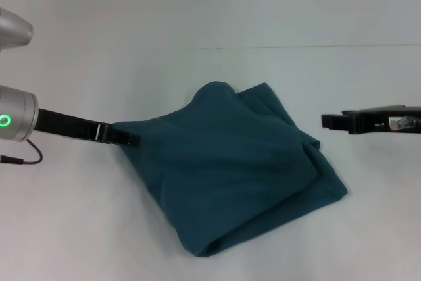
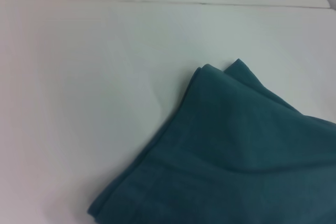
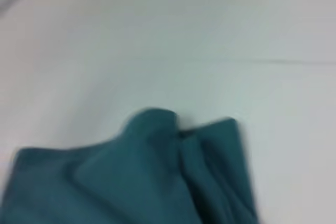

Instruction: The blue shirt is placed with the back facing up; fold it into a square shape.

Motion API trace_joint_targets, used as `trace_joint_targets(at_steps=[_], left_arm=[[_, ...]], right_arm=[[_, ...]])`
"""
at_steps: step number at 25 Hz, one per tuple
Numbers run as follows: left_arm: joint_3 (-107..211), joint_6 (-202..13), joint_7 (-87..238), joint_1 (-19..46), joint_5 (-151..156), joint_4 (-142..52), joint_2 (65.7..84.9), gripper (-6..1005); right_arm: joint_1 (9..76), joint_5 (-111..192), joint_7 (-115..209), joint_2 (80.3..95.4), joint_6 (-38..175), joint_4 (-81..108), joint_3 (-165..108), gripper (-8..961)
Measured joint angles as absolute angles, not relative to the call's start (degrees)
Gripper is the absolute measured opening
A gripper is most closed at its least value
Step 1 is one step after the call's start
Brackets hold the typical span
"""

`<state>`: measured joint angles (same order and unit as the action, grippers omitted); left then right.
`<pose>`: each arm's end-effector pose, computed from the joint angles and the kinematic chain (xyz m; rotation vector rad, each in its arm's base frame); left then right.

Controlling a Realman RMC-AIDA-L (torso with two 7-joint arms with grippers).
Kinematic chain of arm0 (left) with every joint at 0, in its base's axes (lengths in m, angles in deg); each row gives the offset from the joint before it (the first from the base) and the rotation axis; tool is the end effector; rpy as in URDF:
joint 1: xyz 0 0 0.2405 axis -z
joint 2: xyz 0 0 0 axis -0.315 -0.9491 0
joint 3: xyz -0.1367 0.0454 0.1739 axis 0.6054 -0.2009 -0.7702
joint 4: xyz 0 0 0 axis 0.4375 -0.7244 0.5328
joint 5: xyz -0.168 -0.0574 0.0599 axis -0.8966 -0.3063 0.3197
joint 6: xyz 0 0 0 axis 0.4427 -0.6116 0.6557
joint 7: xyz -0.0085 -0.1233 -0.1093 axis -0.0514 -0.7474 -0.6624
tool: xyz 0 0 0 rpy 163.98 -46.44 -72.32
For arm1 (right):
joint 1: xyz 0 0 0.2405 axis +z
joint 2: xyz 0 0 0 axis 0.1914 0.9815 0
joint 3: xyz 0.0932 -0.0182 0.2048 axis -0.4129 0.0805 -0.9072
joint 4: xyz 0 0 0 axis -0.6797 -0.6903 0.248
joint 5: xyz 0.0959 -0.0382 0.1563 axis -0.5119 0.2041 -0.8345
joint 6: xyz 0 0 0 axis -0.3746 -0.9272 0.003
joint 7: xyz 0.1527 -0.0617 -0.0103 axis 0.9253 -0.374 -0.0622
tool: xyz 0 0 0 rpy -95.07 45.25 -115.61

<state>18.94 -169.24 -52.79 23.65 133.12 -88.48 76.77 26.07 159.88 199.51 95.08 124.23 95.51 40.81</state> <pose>-0.2285 0.3572 0.0188 -2.4526 -1.4228 -0.1497 0.1980 0.3312 0.0249 -2.1912 1.2306 0.2226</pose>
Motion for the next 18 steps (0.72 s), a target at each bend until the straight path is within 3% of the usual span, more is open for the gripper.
trace_joint_targets(at_steps=[6,11,14,18], left_arm=[[18.95,-169.13,-51.88,23.11,131.72,-89.31,76.87,475],[18.95,-169.04,-51.22,22.67,131.65,-89.54,77.02,475],[18.97,-168.71,-50.09,22.33,131.05,-89.78,77.07,476],[19.2,-168.39,-48.2,21.65,128.89,-90.45,77.15,476]], right_arm=[[30.51,153.32,195.73,95.22,125.59,90.84,42.9,453],[36.52,151.77,195.46,95.24,124.56,81.86,43.92,382],[39.18,151.85,195.21,95.04,123.27,77.4,43.37,185],[41.39,152.01,194.49,94.9,121.93,73.17,41.49,79]])
